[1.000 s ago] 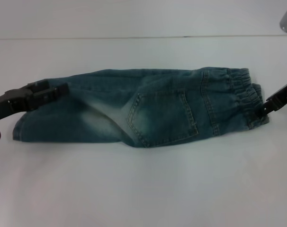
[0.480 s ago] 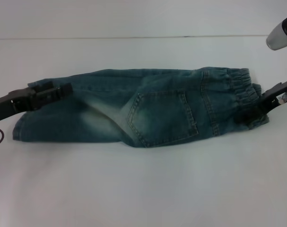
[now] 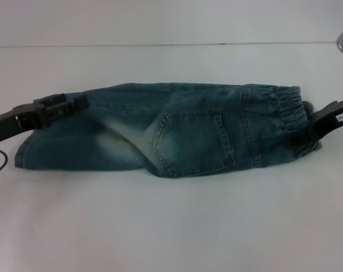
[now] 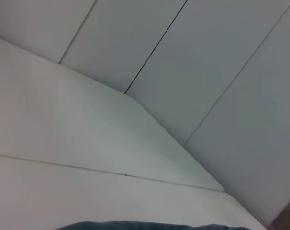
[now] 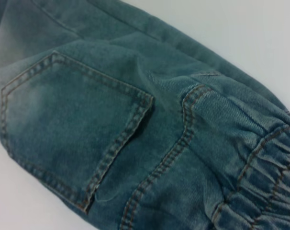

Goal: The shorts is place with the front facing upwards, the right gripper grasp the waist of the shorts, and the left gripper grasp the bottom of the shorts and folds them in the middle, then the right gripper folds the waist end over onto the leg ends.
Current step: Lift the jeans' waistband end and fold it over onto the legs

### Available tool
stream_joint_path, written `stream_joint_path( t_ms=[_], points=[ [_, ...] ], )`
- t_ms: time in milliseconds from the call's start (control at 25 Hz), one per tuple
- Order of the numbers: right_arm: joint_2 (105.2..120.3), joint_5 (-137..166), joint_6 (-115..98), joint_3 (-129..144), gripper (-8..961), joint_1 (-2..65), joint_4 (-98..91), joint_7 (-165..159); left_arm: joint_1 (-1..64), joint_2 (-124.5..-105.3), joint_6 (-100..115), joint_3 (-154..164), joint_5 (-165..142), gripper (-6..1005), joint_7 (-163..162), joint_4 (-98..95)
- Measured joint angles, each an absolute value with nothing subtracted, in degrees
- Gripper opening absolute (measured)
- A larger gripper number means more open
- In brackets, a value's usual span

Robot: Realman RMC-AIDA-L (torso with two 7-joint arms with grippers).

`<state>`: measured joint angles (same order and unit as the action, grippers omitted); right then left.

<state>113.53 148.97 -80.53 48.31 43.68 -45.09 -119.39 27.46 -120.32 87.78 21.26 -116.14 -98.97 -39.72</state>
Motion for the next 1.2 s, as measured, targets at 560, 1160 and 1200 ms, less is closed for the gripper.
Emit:
stream_joint_path(
  t_ms=[560, 1160, 1200],
  points=[
    [113.38, 148.8, -82.1, 47.0, 323, 43.6, -45.3, -119.1, 28.6, -120.32, 87.8, 21.3, -116.4, 923, -98.9, -39.7],
    [111.49, 146.7, -95.4, 37.3, 114, 44.4, -52.9, -120.1, 31.8, -124.29, 87.3, 24.9, -111.1, 875, -84.3, -37.7],
    [111.49, 146.7, -95.4, 37.3, 114, 44.4, -52.9, -120.1, 32.4, -124.37, 86.7, 25.1, -109.8, 872, -81.4, -36.0]
  ],
)
